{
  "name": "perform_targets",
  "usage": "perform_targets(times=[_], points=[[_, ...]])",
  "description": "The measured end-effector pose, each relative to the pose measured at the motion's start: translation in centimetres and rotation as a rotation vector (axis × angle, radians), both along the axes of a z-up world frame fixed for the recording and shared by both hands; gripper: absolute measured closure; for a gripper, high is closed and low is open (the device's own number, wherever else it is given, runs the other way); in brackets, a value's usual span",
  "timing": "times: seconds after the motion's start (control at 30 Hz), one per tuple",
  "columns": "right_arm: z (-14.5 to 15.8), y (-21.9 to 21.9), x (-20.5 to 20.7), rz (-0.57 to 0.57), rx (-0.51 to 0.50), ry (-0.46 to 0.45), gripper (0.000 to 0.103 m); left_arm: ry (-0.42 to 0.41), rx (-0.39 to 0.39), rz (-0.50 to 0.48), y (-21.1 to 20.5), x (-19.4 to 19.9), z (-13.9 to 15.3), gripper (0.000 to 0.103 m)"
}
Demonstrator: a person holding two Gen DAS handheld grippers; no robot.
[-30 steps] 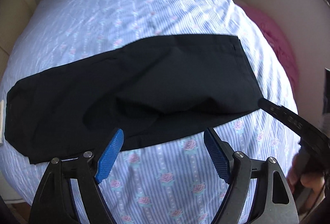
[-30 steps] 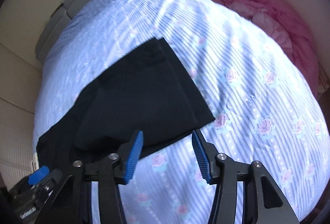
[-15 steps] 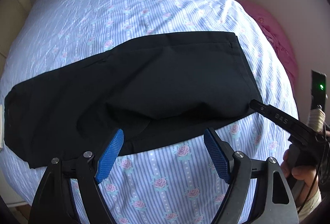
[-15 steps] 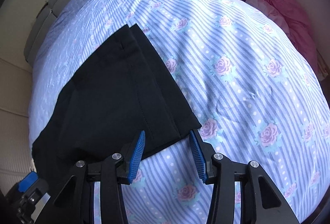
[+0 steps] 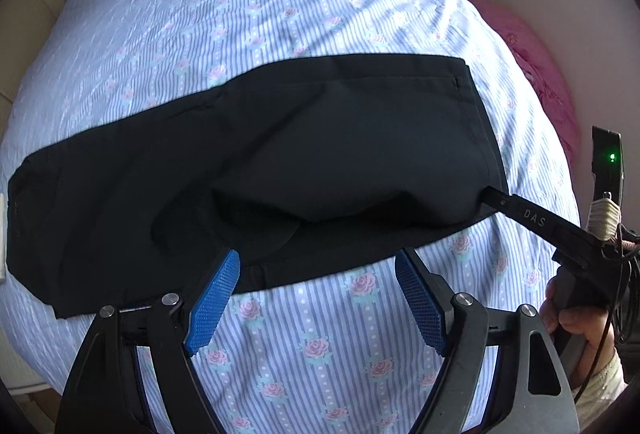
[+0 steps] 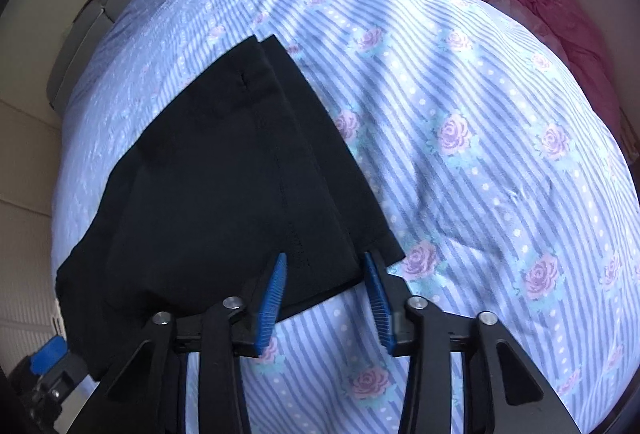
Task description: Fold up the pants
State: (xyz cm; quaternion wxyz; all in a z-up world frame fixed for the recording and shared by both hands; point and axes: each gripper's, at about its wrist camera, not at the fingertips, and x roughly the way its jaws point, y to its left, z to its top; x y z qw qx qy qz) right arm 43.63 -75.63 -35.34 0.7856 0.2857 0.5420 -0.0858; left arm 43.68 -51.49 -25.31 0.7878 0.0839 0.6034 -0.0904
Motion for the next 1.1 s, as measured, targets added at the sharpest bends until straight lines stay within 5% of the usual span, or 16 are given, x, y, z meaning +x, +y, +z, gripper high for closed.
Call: perform_targets(times=[0.03,0.07,0.27,0.57,0.63,0.7,0.73,0.9,1.1], points=[[0.1,0.0,0.0,0.004,-0.011,0.004,0.095,0.004,-0.004,0.001,0.0,-0.1,0.0,0.023],[0.3,-0.1,-0.1,0.013,-0.006,0.001,0.097,0.006,-0.008,0.001,0.0,-0.3,0.0,0.023],[4.6,-2.3,-1.0,-0.035,-0.08,-0.069,0.099,0.012,-0.028,-0.036,-0.5,-1.5,0.2,0.023],[1.6,-2.2,0.4,-0.013,-0.157,0.048,0.099,-0.006,-0.009,-0.066,-0.7,-2.1,0.4,0.023],[2.2,-2.4,-0.4,-0.048,-0.227,0.059,0.088,-0.019,-0.001,-0.088,-0.5,-1.8,0.5,0.023],[3.6,-2.8,-1.5,-0.071,-0.229,0.024,0.067,-0.033,0.01,-0.122,-0.3,-1.3,0.6,0.023],[4.3,-3.0,-2.1,-0.084,-0.22,0.001,0.06,-0.038,0.004,-0.154,-0.2,-1.0,0.7,0.023],[6.9,-2.7,-4.9,-0.177,-0.153,-0.081,0.059,-0.123,-0.055,-0.468,-1.9,2.5,2.5,0.023],[5.4,-0.1,-6.0,-0.31,-0.044,-0.142,0.059,-0.143,-0.136,-0.882,-8.1,9.8,3.1,0.024]])
